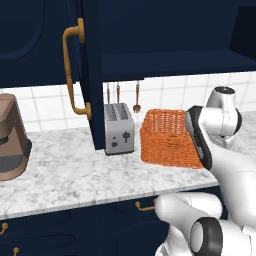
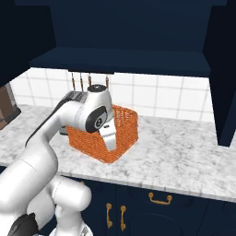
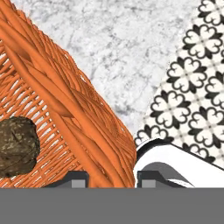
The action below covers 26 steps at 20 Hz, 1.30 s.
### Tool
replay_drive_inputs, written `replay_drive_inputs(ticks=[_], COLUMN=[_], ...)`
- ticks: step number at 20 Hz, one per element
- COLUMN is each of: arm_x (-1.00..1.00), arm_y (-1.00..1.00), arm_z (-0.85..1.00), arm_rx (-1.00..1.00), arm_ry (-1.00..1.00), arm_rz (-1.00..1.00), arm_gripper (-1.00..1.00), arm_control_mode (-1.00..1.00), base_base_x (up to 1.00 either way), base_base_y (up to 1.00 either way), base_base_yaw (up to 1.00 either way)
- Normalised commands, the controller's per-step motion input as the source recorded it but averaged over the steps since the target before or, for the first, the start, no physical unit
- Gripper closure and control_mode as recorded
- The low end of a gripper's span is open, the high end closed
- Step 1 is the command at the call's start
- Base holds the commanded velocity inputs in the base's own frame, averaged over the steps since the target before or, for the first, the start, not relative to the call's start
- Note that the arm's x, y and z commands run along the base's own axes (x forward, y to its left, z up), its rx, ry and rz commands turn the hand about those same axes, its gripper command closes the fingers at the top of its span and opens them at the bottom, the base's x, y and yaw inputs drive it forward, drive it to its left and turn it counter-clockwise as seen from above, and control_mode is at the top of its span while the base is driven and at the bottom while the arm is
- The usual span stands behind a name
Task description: Open the cabinet, pick up the bread from the cabinet and place it in the basket. Then move the basket to the dining counter.
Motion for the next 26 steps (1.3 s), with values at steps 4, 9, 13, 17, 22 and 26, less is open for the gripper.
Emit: replay_drive_inputs(ticks=[4, 9, 13, 17, 22, 26], arm_x=[-0.35, -0.51, -0.63, -0.45, -0.01, 0.0], arm_y=[0.06, 0.05, 0.15, 0.12, 0.13, 0.0], arm_z=[0.78, 0.29, 0.35, 0.37, 0.02, 0.0], arm_rx=[0.0, 0.0, 0.0, 0.0, -0.01, 0.0], arm_ry=[0.0, -0.12, -0.25, -0.08, 0.01, 0.0], arm_rz=[-0.01, 0.08, 0.17, 0.11, 0.01, 0.0], arm_gripper=[1.0, 1.0, 1.0, 1.0, 1.0, 1.0], arm_control_mode=[-1.0, -1.0, -1.0, -1.0, -1.0, -1.0], base_base_x=[0.0, 0.0, 0.0, 0.0, 0.0, 0.0], base_base_y=[0.0, 0.0, 0.0, 0.0, 0.0, 0.0], base_base_yaw=[0.0, 0.0, 0.0, 0.0, 0.0, 0.0])
